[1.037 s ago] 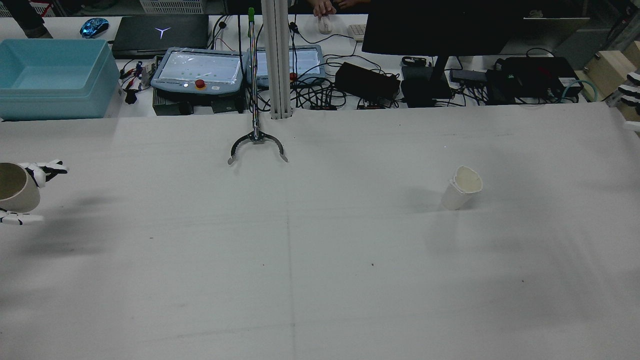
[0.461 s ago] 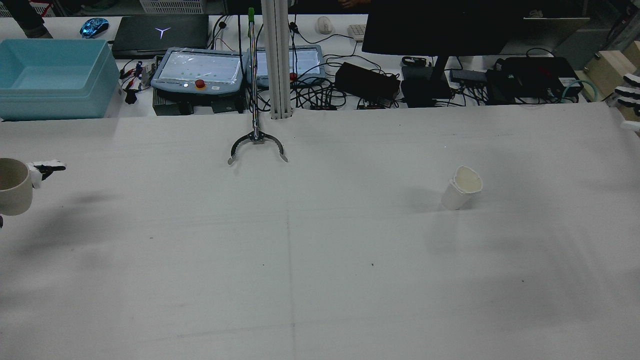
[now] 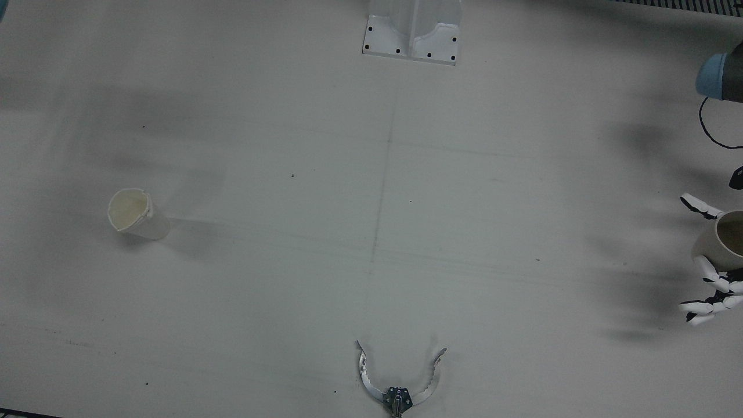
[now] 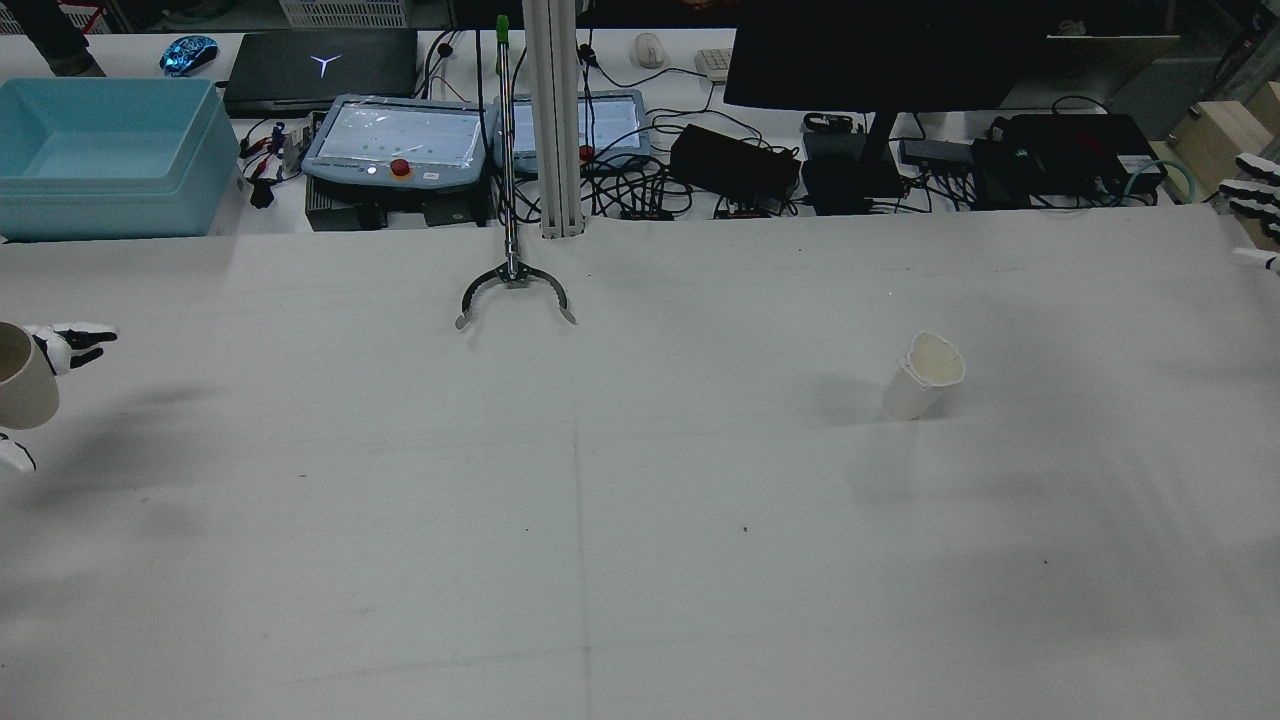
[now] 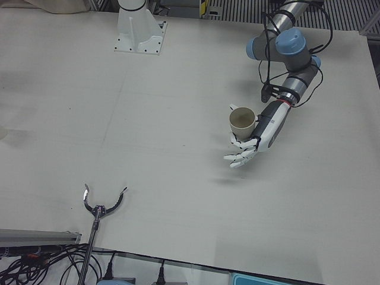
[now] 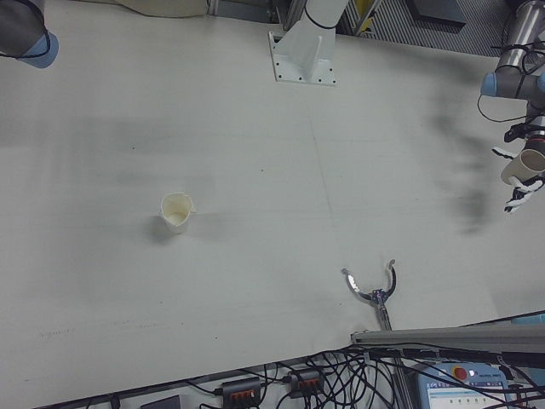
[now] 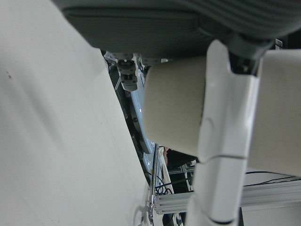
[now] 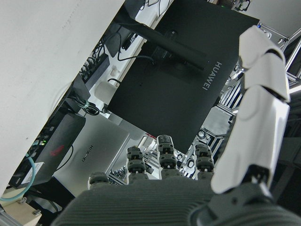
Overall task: Pour water
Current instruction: 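Lift the beige cup off the table with the left hand, then move the right hand toward the upright white paper cup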
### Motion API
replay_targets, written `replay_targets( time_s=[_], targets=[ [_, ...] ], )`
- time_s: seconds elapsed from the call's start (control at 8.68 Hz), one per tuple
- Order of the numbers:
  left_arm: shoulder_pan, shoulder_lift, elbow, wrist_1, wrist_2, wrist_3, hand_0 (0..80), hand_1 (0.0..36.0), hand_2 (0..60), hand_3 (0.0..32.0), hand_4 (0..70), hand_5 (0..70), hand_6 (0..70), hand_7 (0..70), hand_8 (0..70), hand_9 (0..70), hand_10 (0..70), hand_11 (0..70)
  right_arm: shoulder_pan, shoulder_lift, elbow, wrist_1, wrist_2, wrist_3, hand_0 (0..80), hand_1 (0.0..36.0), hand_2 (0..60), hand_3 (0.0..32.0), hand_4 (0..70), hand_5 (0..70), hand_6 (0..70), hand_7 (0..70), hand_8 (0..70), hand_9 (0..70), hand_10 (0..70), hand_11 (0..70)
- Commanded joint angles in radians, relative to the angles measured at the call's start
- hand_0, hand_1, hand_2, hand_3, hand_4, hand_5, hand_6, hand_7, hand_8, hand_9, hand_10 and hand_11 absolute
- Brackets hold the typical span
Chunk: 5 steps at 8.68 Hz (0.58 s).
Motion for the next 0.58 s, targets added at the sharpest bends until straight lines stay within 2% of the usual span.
replay_targets(
  time_s=[0.0, 0.23, 0.35, 0.46],
  targets=[
    [-0.001, 0.002, 0.009, -0.001, -0.003, -0.002, 80.0, 19.9, 0.7, 0.0, 70.0, 70.0, 25.0, 22.5, 16.3, 13.3, 10.0, 15.2, -0.122, 0.0, -0.02, 0.122, 0.251, -0.02, 50.9, 21.1, 18.1, 6.8, 0.0, 8.4, 9.0, 2.6, 10.4, 10.7, 0.0, 0.0],
    [0.001, 0.0, 0.014, -0.001, -0.003, -0.002, 80.0, 20.5, 0.2, 0.0, 70.0, 70.0, 24.6, 22.3, 16.1, 13.1, 9.7, 14.8, -0.312, 0.008, -0.082, 0.141, 0.425, -0.019, 50.4, 19.5, 18.7, 7.4, 0.0, 8.1, 13.2, 9.3, 10.3, 10.0, 0.0, 0.0],
    [-0.001, 0.002, 0.012, 0.001, -0.002, -0.002, 80.0, 20.4, 0.0, 0.0, 70.0, 70.0, 24.7, 22.2, 16.2, 13.1, 9.7, 14.8, -0.377, 0.023, -0.134, 0.194, 0.46, -0.017, 49.4, 17.8, 17.5, 6.8, 0.0, 7.7, 13.4, 7.8, 11.0, 10.8, 0.0, 0.0],
    [-0.001, 0.002, 0.015, 0.001, -0.002, -0.002, 80.0, 19.9, 0.0, 0.0, 70.0, 70.0, 24.8, 22.3, 16.1, 13.1, 9.6, 14.6, -0.42, 0.024, -0.148, 0.246, 0.466, -0.016, 48.4, 17.0, 15.2, 7.2, 0.0, 7.3, 10.2, 1.8, 9.8, 9.9, 0.0, 0.0]
  ],
)
